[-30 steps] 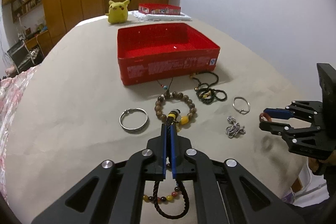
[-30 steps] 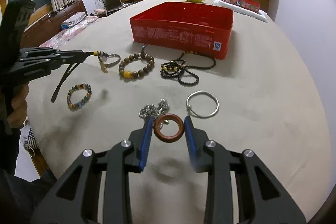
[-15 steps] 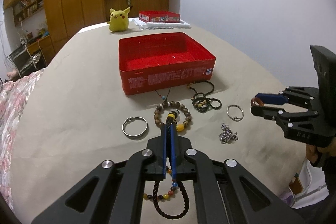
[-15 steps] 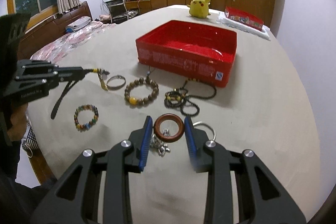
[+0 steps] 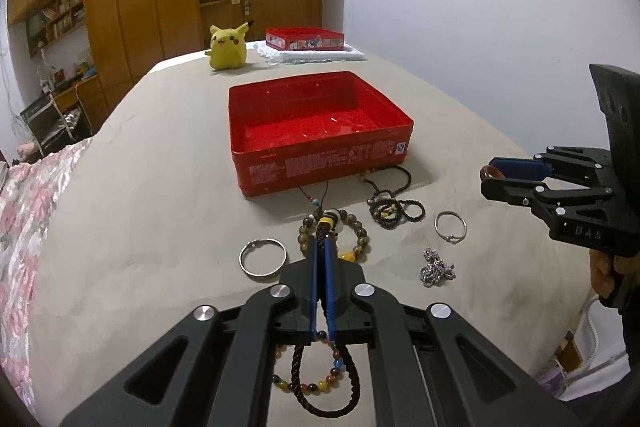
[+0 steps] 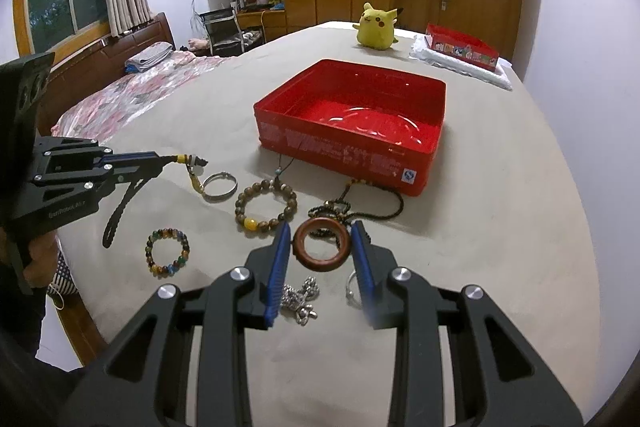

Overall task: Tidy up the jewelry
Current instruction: 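Carry the ring with the right tool into the red tray while the left tool releases the strand there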

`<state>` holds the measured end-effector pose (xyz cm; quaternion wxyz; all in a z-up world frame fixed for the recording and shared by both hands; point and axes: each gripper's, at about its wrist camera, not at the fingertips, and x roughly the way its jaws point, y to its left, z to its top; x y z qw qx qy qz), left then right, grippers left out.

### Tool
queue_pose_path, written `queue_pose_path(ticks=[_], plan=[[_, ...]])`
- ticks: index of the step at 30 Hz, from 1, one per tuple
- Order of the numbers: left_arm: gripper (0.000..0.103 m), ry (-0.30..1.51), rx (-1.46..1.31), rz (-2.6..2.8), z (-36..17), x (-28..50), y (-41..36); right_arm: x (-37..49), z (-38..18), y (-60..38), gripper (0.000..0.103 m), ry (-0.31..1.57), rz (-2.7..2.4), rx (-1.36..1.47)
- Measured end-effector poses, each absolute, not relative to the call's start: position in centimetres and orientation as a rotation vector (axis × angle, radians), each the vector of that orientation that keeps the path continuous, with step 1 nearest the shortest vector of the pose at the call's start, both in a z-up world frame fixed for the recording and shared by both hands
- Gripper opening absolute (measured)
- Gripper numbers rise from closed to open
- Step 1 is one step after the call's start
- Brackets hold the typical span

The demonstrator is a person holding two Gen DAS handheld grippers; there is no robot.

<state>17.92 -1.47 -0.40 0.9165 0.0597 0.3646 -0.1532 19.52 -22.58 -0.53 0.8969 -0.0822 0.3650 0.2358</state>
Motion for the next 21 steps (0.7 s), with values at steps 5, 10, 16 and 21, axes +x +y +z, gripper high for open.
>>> queue_pose_path(ticks=[5,10,16,21], plan=[[0.003,0.744,0.129,-0.32,-0.1,18.7,-1.6,20.4,0.0,-22.5,0.03,0.746,0.491,-0.177],[0.003,0.739,0.133,-0.32,0.2,19.5,-1.7,21.2,0.6,-22.3,0.03,0.735,0.492,-0.185],[0.003,0.734,0.144,-0.324,0.7,20.5,-1.9,22.0,0.6,-22.3,0.03,0.737,0.494,-0.189],[0.003,0.732,0.155,-0.322,0.9,21.5,-2.1,23.3,0.6,-22.3,0.03,0.747,0.5,-0.187]])
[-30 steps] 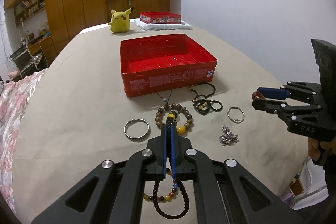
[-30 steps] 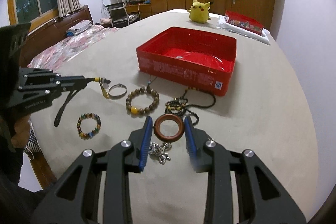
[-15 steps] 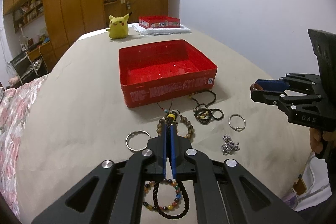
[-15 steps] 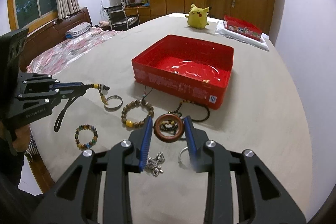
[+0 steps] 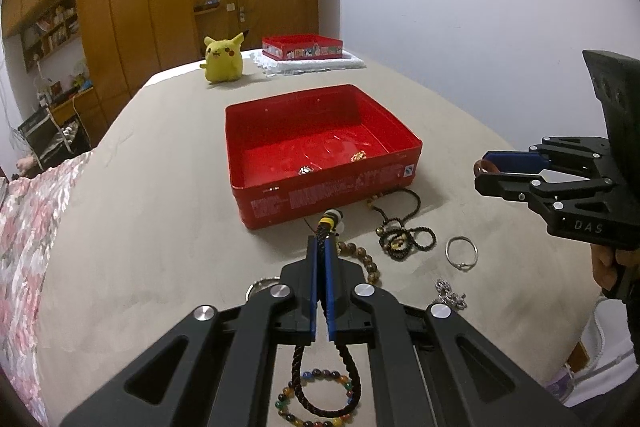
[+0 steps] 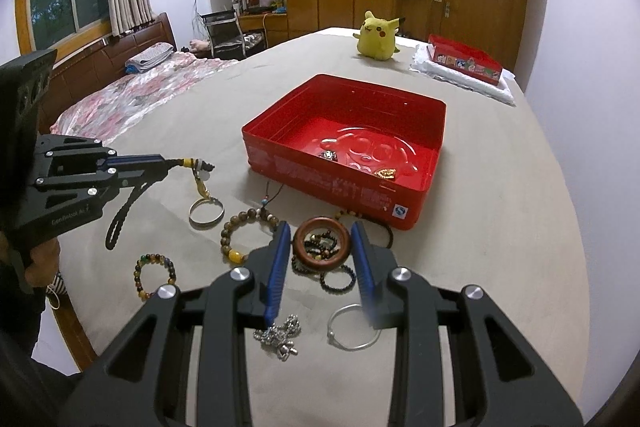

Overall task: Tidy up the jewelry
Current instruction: 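Carry the ring with the right tool into the red tray while the left tool releases the strand there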

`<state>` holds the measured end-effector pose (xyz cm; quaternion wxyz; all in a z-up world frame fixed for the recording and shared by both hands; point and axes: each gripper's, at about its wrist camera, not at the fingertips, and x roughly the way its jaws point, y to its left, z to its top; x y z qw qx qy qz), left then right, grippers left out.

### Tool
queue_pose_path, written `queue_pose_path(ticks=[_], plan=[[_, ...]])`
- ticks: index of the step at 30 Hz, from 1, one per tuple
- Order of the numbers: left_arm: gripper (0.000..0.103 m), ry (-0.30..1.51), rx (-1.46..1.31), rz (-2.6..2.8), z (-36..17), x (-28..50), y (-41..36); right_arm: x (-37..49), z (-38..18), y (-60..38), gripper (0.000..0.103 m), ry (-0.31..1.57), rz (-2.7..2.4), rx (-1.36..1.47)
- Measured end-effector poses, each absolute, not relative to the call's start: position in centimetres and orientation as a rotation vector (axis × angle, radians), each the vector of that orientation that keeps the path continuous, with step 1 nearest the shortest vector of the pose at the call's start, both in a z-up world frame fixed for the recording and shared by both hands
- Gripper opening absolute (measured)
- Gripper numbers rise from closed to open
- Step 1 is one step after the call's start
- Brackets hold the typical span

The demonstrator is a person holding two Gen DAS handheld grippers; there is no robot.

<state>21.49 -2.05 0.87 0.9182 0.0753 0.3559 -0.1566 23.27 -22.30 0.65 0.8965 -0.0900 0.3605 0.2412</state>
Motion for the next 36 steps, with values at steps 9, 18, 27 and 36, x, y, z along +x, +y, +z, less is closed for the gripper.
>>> queue_pose_path(ticks=[9,18,27,36], plan=[[0.003,0.725,0.183,-0.322,1.4,23.8,-2.5,25.7,1.3,-22.0,0.03,0.739,0.5,-0.198],[0.003,0.719,0.207,-0.322,1.6,27.2,-2.8,29.6,1.9,-22.1,0.03,0.744,0.499,-0.196],[0.003,0.733,0.243,-0.312,1.1,32.3,-3.2,35.2,1.3,-21.8,0.03,0.773,0.493,-0.195],[0.003,0.795,0.233,-0.342,-0.9,38.4,-3.4,40.7,-1.8,-20.4,0.03,0.863,0.483,-0.213]])
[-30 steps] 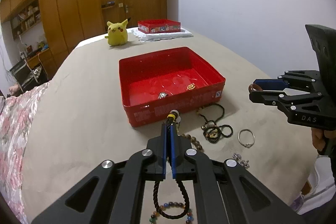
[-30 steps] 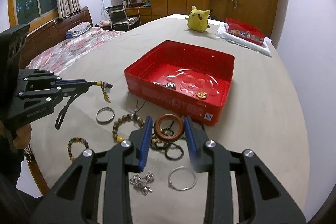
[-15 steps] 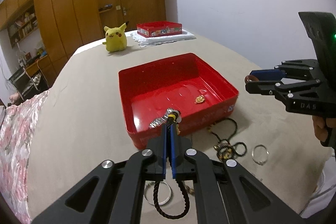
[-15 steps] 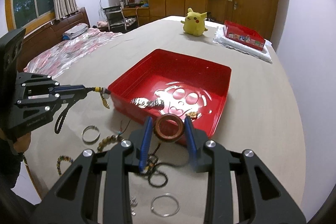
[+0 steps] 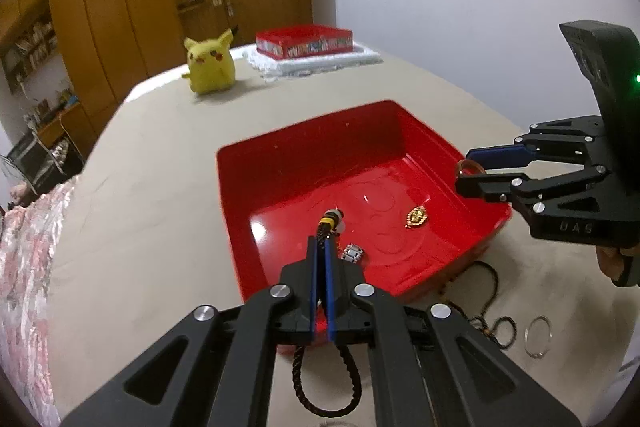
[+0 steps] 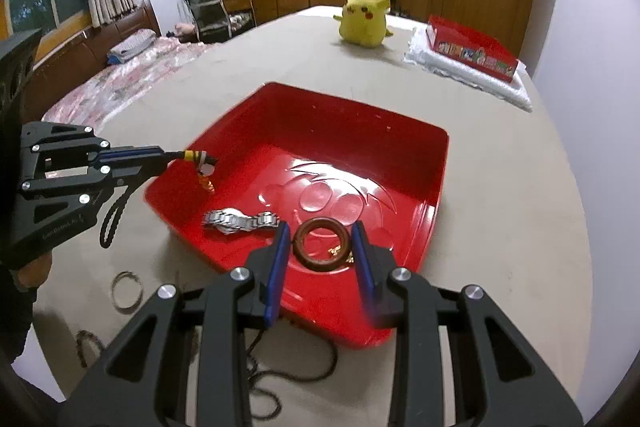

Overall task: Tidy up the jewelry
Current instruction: 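Carry the ring with the right tool into the red tray while the left tool releases the strand there, then grasp the multicolor bead bracelet with the left tool while the right tool grasps the silver chain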

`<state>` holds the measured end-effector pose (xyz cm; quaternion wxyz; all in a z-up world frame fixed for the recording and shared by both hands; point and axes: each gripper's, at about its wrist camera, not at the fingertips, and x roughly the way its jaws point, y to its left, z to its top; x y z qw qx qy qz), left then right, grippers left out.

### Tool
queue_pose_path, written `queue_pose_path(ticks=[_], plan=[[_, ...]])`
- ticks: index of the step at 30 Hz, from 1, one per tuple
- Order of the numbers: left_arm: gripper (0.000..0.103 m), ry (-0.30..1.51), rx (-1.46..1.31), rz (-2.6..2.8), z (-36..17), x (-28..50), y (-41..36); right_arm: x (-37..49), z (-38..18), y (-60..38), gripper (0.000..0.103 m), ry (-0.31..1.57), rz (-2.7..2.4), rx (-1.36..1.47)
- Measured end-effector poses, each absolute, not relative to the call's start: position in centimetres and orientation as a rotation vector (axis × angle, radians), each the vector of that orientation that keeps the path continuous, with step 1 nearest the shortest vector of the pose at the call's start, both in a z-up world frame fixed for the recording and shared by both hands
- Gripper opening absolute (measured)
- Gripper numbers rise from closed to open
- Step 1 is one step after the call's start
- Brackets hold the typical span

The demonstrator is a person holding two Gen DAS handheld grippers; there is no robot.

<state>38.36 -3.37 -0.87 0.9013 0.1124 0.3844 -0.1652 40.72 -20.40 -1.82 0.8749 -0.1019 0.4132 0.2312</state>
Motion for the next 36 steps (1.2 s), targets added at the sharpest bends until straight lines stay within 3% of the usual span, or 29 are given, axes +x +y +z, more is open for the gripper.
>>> queue_pose_path(ticks=[8,20,22,24,25,34,36], plan=[[0.003,0.888,0.222,-0.356,-4.8,41.3,-3.8,43.5,-5.6,-19.4,0.03,0.959,0.462,-0.256],[0.006,0.904,0.221,-0.363,-5.4,41.7,-3.6,44.1,-7.1,-19.2,0.031,0.999,0.457,-0.282],[0.015,0.902,0.225,-0.36,-5.3,41.5,-3.6,43.9,-7.0,-19.2,0.033,0.997,0.455,-0.287],[0.035,0.896,0.225,-0.355,-5.1,41.3,-3.6,43.5,-6.9,-19.2,0.036,0.989,0.45,-0.294],[0.038,0.892,0.225,-0.353,-5.0,41.1,-3.6,43.3,-6.8,-19.2,0.04,0.983,0.448,-0.298],[0.041,0.849,0.234,-0.346,-3.2,38.7,-3.5,40.5,-4.4,-19.4,0.047,0.888,0.431,-0.33],[0.048,0.828,0.235,-0.35,-2.4,37.3,-3.4,39.0,-3.5,-19.3,0.048,0.853,0.436,-0.342]])
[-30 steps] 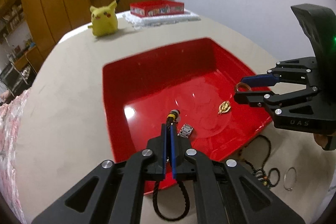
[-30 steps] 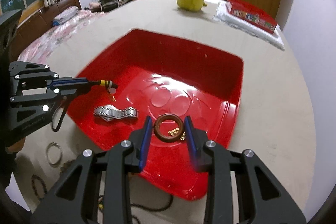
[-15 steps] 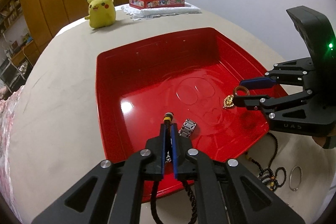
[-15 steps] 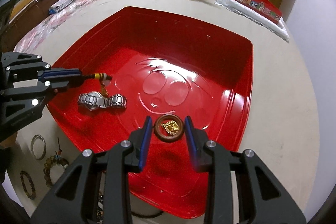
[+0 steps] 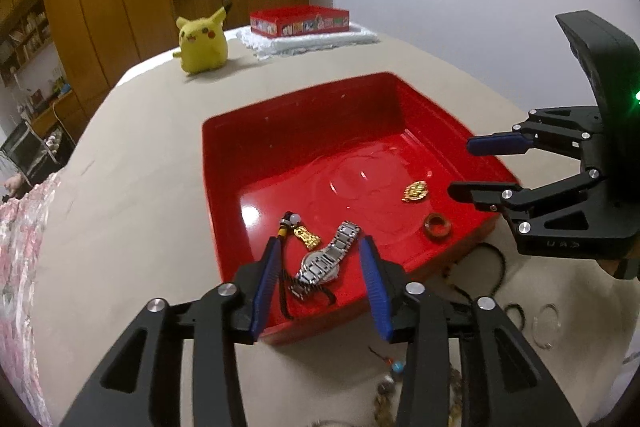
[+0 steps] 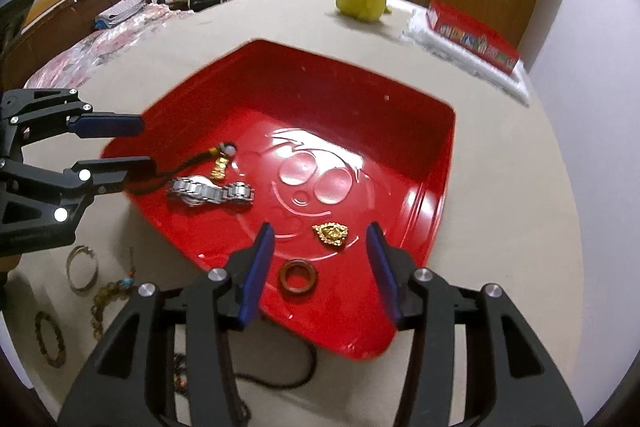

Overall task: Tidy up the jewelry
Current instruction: 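Grasp the multicolor bead bracelet with the left tool while the right tool grasps the silver chain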

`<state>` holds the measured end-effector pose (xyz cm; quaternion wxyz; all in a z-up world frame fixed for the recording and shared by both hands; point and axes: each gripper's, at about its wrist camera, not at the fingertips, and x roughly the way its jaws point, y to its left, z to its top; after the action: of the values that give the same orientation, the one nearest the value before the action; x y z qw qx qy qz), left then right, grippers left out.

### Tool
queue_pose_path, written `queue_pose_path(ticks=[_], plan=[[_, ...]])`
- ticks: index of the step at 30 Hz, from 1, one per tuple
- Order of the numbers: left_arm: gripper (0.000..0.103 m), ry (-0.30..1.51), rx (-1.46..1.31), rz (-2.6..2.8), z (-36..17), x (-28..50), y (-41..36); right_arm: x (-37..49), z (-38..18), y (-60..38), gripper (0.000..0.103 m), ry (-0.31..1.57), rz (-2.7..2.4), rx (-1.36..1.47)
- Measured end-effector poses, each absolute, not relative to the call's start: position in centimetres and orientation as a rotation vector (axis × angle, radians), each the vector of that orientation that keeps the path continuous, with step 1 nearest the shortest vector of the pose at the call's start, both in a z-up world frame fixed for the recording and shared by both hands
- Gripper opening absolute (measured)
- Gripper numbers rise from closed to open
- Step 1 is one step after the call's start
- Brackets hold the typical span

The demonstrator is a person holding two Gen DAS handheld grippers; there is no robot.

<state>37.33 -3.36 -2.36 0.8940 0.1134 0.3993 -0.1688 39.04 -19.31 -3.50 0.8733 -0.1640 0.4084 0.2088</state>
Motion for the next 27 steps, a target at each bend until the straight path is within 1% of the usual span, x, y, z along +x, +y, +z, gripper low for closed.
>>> queue_pose_path(ticks=[2,3,10,14,19,27], plan=[[0.055,0.799,0.236,-0.347,-1.4,35.7,-3.1,37.6,-2.7,-19.2,0.048,0.828,0.439,-0.36],[0.055,0.791,0.236,-0.347,-1.1,35.1,-3.0,37.2,-2.4,-19.1,0.049,0.818,0.439,-0.365],[0.056,0.753,0.267,-0.353,0.6,29.2,-2.7,31.4,0.5,-18.6,0.049,0.749,0.481,-0.372],[0.056,0.747,0.265,-0.352,0.9,25.9,-2.3,28.1,1.5,-18.4,0.053,0.721,0.498,-0.374],[0.057,0.749,0.24,-0.341,0.9,22.0,-1.4,24.4,1.8,-18.4,0.053,0.713,0.506,-0.377],[0.057,0.789,0.185,-0.291,-0.9,17.0,0.7,19.7,0.7,-19.0,0.053,0.738,0.512,-0.335]])
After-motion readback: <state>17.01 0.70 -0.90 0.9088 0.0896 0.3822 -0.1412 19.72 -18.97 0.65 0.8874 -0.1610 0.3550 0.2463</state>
